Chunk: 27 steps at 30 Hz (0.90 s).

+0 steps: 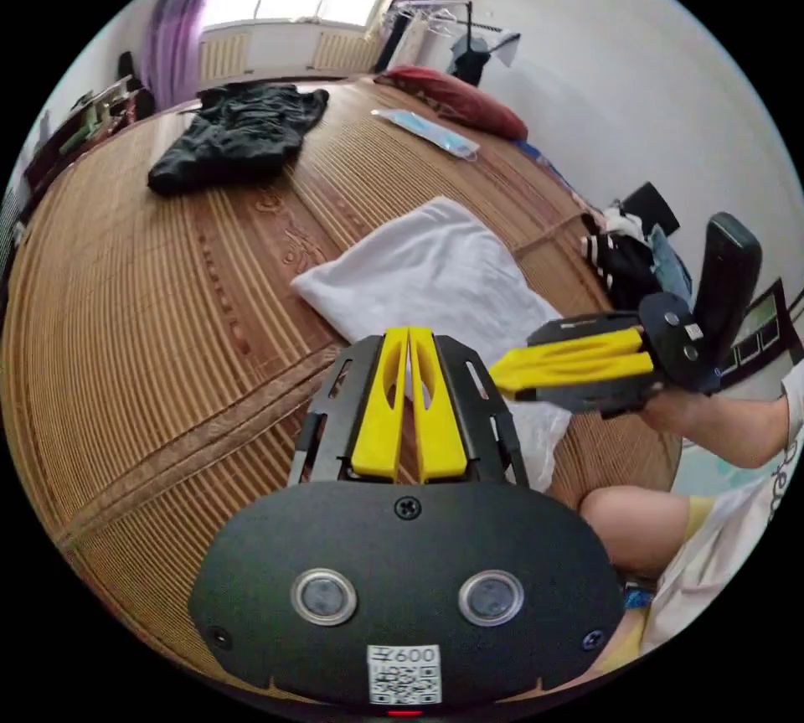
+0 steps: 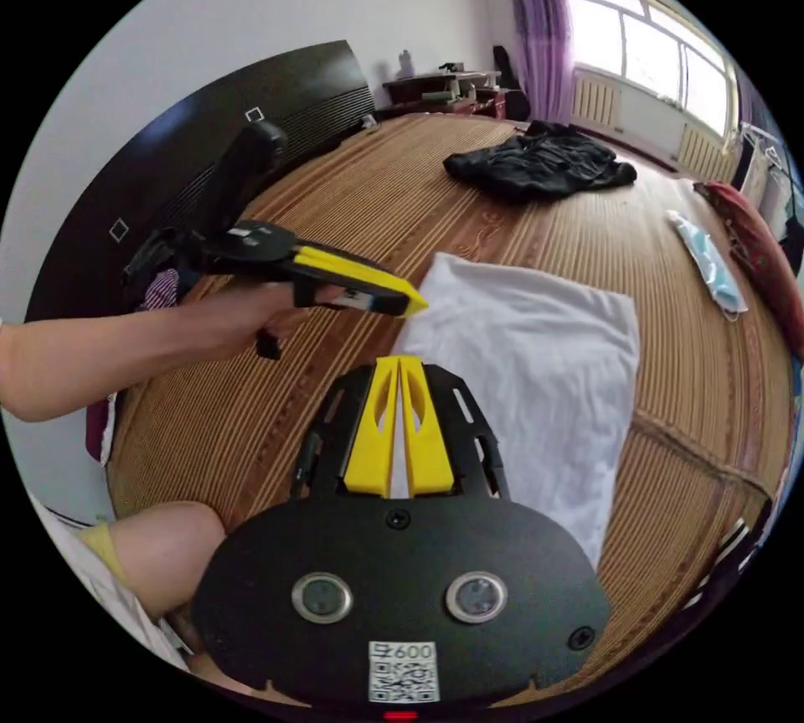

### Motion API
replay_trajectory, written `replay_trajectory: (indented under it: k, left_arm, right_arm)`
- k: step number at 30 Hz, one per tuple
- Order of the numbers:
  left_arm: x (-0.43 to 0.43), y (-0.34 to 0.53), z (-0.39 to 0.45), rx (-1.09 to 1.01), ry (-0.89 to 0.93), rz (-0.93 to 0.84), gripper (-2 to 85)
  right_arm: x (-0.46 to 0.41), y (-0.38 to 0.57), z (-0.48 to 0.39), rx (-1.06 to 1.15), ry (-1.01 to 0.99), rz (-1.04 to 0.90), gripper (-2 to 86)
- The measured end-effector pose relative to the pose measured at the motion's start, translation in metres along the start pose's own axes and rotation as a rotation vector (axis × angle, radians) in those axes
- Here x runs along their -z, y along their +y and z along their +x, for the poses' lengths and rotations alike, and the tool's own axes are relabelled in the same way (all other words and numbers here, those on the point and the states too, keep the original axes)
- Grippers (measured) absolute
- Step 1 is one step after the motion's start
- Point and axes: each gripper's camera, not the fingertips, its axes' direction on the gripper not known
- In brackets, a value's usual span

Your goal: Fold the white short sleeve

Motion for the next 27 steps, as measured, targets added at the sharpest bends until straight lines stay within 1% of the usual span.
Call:
replay_trajectory:
  k: [1,2,3,4,5,6,7,8,9,10,12,13,15,17,19,20,21,22,23,24,25,26,27]
  left_arm:
    - [-0.007,-0.008,-0.006,0.001,-0.017,-0.01,0.1]
    - [-0.011,-0.014,-0.016,0.01,0.014,-0.035,0.2]
    - [-0.012,-0.017,-0.02,0.012,0.029,-0.048,0.2]
    - [-0.011,-0.019,-0.024,0.002,0.04,-0.055,0.2]
    - [-0.006,-0.019,-0.024,-0.019,0.032,-0.05,0.2]
    - [-0.004,-0.019,-0.023,-0.029,0.025,-0.049,0.2]
    - [0.0,-0.02,-0.022,-0.04,0.005,-0.048,0.2]
    - [0.003,-0.023,-0.022,-0.043,-0.005,-0.056,0.2]
    - [0.005,-0.024,-0.023,-0.043,-0.006,-0.061,0.2]
    - [0.011,-0.027,-0.025,-0.047,-0.003,-0.066,0.2]
    - [0.028,-0.031,-0.029,-0.041,0.011,-0.062,0.2]
    - [0.043,-0.03,-0.033,-0.023,0.014,-0.034,0.2]
    - [0.062,-0.027,-0.034,-0.019,0.053,-0.008,0.2]
    - [0.08,-0.018,-0.021,-0.018,0.117,-0.004,0.3]
    - [0.09,-0.003,0.007,-0.064,0.183,0.028,0.3]
    - [0.088,0.008,0.028,-0.058,0.217,0.026,0.3]
    - [0.083,0.013,0.038,-0.047,0.222,0.007,0.4]
    - [0.075,0.023,0.056,-0.031,0.203,-0.03,0.4]
    - [0.068,0.034,0.068,0.0,0.199,-0.034,0.4]
    - [0.063,0.04,0.069,0.026,0.208,-0.041,0.4]
    - [0.053,0.053,0.063,0.107,0.221,-0.104,0.4]
    - [0.056,0.07,0.049,0.165,0.245,-0.09,0.4]
    - [0.064,0.079,0.042,0.178,0.273,-0.047,0.4]
  right_arm:
    - [-0.016,0.011,-0.004,-0.036,0.004,-0.075,-0.8]
    - [-0.028,0.03,-0.005,-0.073,0.017,-0.128,-0.8]
    - [-0.029,0.043,-0.006,-0.093,0.026,-0.122,-0.8]
    - [-0.011,0.067,-0.009,-0.126,0.032,0.0,-0.8]
    - [-0.001,0.087,-0.011,-0.186,0.049,-0.012,-0.9]
    - [0.002,0.096,-0.013,-0.193,0.044,-0.038,-0.9]
    - [0.005,0.113,-0.02,-0.199,0.037,-0.115,-0.9]
    - [-0.004,0.128,-0.027,-0.174,-0.005,-0.276,-0.9]
    - [0.001,0.134,-0.031,-0.162,-0.01,-0.287,-0.9]
    - [0.012,0.136,-0.035,-0.159,0.027,-0.322,-0.9]
    - [0.043,0.118,-0.039,-0.09,0.031,-0.192,-0.9]
    - [0.059,0.098,-0.036,-0.063,0.045,-0.096,-0.9]
    - [0.061,0.064,-0.02,-0.059,0.082,-0.058,-0.9]
    - [0.06,0.039,0.026,-0.182,0.105,-0.004,-0.8]
    - [0.065,0.042,0.064,-0.255,0.031,0.03,-0.8]
    - [0.068,0.048,0.08,-0.223,-0.02,0.038,-0.9]
    - [0.068,0.051,0.087,-0.169,-0.046,0.029,-0.9]
    - [0.064,0.057,0.101,-0.097,-0.018,-0.035,-0.9]
    - [0.061,0.063,0.121,-0.1,0.028,-0.098,-0.8]
    - [0.061,0.066,0.133,-0.105,0.008,-0.115,-0.8]
    - [0.067,0.076,0.158,-0.139,-0.041,-0.134,-0.8]
    - [0.077,0.089,0.186,-0.163,-0.022,-0.167,-0.8]
    - [0.085,0.097,0.202,-0.191,-0.023,-0.161,-0.8]
